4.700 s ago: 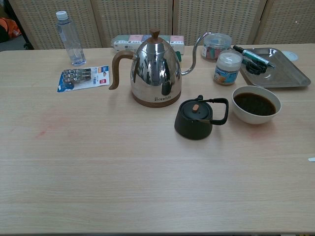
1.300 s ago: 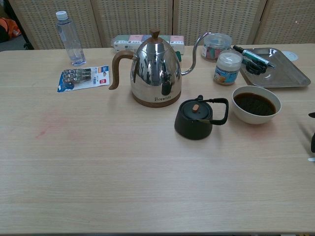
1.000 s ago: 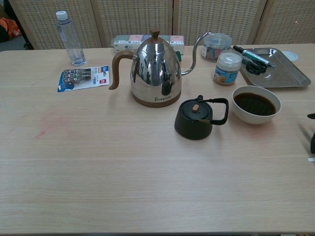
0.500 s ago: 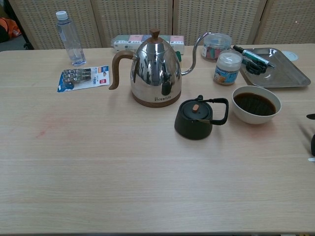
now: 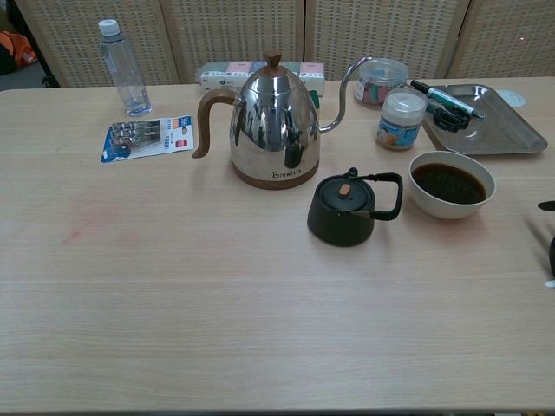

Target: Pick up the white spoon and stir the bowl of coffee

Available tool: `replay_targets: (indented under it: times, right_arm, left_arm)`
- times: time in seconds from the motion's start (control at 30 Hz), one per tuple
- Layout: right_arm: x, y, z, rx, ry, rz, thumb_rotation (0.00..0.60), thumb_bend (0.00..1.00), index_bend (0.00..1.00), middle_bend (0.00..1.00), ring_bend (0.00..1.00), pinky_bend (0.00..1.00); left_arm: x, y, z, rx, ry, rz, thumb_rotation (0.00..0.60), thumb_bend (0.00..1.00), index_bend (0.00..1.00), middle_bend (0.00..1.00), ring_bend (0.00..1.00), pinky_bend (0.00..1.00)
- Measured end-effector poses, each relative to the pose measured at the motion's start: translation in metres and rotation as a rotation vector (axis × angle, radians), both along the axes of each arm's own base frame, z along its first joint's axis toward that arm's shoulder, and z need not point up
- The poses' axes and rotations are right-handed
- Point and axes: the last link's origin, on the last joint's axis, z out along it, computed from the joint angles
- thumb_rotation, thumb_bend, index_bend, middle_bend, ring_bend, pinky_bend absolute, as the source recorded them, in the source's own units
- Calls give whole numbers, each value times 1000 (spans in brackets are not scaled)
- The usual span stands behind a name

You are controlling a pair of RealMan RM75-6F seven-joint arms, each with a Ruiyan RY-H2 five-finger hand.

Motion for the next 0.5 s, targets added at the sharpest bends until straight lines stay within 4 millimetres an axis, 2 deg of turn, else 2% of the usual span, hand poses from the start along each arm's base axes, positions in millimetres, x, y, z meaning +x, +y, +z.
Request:
replay_targets:
  times: [0.2, 0.5]
  right_arm:
    - [1, -1, 3, -11, -10, 5, 600, 466, 541, 0, 0, 0]
    - [13, -5, 20, -61, -78, 25, 600, 466, 552, 0, 0, 0]
  left_arm:
    - [0, 0, 0, 0, 0, 0, 600, 0, 0, 0, 0, 0]
    - [1, 0, -2, -5, 6, 0, 600, 0, 0, 0, 0, 0]
